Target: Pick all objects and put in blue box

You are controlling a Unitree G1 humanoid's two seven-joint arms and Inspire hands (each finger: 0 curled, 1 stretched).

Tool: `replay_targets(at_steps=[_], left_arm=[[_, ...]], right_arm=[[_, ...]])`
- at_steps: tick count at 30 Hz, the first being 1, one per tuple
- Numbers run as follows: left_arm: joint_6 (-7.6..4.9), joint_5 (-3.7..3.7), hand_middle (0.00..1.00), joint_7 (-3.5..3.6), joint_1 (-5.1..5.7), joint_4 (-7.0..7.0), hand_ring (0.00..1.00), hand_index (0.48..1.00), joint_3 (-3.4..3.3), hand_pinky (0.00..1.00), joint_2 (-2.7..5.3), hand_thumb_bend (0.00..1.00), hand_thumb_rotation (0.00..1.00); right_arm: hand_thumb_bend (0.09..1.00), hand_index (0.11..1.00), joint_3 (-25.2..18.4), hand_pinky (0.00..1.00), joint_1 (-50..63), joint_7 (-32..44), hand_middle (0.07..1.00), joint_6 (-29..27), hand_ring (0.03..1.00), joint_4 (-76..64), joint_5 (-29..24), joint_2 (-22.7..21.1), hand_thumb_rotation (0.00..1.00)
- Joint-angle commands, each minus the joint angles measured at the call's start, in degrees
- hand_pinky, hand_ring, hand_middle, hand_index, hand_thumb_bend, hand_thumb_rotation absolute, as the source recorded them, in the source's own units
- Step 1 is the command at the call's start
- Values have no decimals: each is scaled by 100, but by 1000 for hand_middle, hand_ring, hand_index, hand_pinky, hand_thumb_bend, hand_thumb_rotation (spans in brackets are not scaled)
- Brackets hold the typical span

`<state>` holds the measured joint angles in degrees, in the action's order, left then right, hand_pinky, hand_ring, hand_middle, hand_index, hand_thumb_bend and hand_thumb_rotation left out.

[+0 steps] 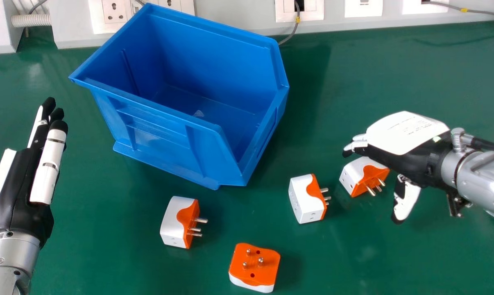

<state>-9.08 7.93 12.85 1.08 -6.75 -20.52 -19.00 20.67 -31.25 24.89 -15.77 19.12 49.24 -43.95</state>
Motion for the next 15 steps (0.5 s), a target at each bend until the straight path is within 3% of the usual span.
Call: replay_targets(at_steps=[1,15], left_arm=[[-29,13,1000,-18,39,166,1000,1000,-22,1000,-90,258,1000],[-77,-13,1000,-6,37,147,1000,1000,-11,998,-98,257,1000]], right_arm=[[664,842,-9,823,-285,-120,907,-3,915,38,3,17,14],[642,837,178,837,-536,-367,905,-27,917,374,192,109,1]])
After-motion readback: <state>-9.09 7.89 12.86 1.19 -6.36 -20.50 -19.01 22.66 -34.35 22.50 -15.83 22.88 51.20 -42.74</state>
